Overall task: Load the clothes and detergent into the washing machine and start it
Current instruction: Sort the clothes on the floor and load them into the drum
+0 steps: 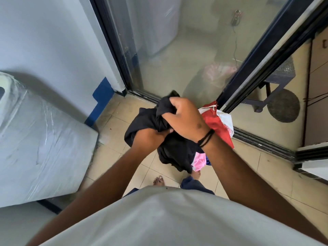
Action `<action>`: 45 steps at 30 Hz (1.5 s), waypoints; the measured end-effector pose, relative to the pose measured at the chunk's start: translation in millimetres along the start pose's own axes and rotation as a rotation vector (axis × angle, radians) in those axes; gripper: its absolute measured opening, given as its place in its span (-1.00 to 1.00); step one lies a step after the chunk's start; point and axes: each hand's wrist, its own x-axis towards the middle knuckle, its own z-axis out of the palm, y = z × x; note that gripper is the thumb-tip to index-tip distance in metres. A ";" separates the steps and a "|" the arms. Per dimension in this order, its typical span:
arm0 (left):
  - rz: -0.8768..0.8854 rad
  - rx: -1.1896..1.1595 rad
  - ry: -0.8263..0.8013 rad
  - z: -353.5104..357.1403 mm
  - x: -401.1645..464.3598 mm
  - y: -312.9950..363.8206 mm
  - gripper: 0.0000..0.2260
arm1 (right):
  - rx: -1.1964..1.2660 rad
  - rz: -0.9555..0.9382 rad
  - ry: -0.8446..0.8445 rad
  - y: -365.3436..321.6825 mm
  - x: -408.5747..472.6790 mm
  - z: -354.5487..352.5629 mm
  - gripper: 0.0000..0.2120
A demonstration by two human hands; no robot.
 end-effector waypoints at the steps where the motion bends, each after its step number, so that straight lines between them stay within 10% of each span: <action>1: -0.011 -0.010 0.047 -0.1 2.1 0.6 -0.66 | 0.115 0.016 0.027 3.8 -1.3 -1.1 -0.81; 9: -0.010 -0.331 0.160 -12.2 2.8 18.5 -0.58 | -0.076 0.352 -0.013 127.3 -41.6 18.4 -0.21; 14: -0.084 -0.502 0.122 -20.8 -2.7 29.3 -0.69 | -0.038 0.531 -0.175 162.2 -60.3 47.6 -0.63; 18: -0.108 -0.375 0.067 -42.2 -1.2 26.8 -0.68 | -0.127 0.514 -0.084 156.4 -48.9 43.6 -0.58; 30: 0.058 -0.050 -0.202 -38.8 8.0 -4.7 -0.60 | 0.053 0.025 0.107 10.0 10.9 1.1 -0.82; 36: -0.006 -0.220 0.143 -15.3 11.4 7.9 -0.65 | 0.242 -0.024 0.014 6.9 13.6 5.1 -0.33; 45: 0.089 -0.943 0.185 -33.3 7.5 29.1 -0.74 | 0.149 0.352 -0.140 139.0 -39.9 38.7 0.36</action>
